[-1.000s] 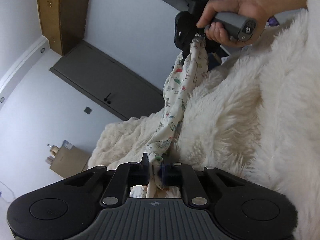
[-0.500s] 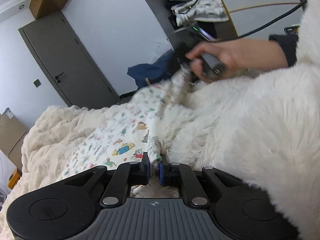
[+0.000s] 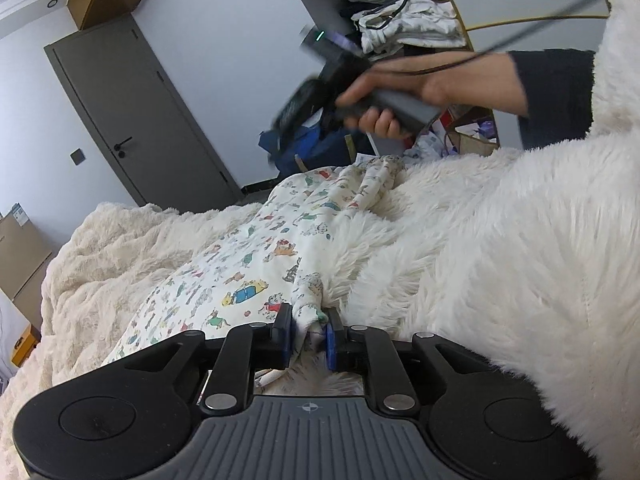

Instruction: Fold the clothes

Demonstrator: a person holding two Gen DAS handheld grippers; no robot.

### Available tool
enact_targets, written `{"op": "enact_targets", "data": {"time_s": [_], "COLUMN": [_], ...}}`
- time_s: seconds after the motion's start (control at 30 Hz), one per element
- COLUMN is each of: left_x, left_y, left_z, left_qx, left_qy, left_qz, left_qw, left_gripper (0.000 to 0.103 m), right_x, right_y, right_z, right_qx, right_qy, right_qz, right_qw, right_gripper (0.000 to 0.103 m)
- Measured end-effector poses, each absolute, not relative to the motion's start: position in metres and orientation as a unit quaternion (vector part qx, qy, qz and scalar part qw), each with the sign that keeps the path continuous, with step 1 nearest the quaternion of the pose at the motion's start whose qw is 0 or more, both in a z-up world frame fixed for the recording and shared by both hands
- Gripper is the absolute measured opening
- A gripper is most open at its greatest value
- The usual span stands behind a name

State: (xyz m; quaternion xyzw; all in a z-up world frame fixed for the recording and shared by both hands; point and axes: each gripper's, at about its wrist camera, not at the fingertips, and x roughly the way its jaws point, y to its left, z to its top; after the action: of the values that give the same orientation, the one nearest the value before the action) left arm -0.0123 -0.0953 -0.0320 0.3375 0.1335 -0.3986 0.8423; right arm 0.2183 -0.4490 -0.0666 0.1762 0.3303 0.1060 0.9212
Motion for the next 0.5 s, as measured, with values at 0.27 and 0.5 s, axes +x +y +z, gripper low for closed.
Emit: {"op": "enact_targets", "data": {"time_s": [0.27,0.5], "left_x": [-0.011,-0.010], "left_y": [-0.095,-0.094], "left_z": [-0.032,-0.032], "left_qx": [0.335,0.333], "left_qy": [0.133,0.133], "left_qz": [-0.397,-0.396], "left_qw": [0.844,0.845], "left_gripper": [0.014,0.014], "right_x": [0.222,0.223], "right_y": [-0.406,-0.411], "right_z": [-0.080,-0.077], "right_qx": [0.007,0.012], "right_qy": [0.370,0.396], "right_qz": [0.106,0.136], "right_qw": [0.923,0.908], "right_gripper": [0.023,0.022]}}
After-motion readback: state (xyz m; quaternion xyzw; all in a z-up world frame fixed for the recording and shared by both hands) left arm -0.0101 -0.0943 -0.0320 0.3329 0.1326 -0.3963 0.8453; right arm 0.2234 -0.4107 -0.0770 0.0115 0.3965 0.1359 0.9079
